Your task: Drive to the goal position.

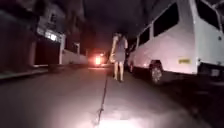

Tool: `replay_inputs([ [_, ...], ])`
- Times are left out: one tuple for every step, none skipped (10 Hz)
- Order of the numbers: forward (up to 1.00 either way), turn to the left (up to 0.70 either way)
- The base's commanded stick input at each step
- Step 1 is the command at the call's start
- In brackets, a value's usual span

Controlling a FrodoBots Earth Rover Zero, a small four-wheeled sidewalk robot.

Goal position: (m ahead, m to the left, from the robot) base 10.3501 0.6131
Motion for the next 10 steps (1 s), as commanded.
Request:
replay_inputs([
  [1.00, 0.00],
  [1.00, 0.00],
  [1.00, 0.00],
  [1.00, 0.00],
  [1.00, 0.00],
  [1.00, 0.00],
  [1.00, 0.00],
  [1.00, 0.00],
  [1.00, 0.00],
  [1.00, 0.00],
])
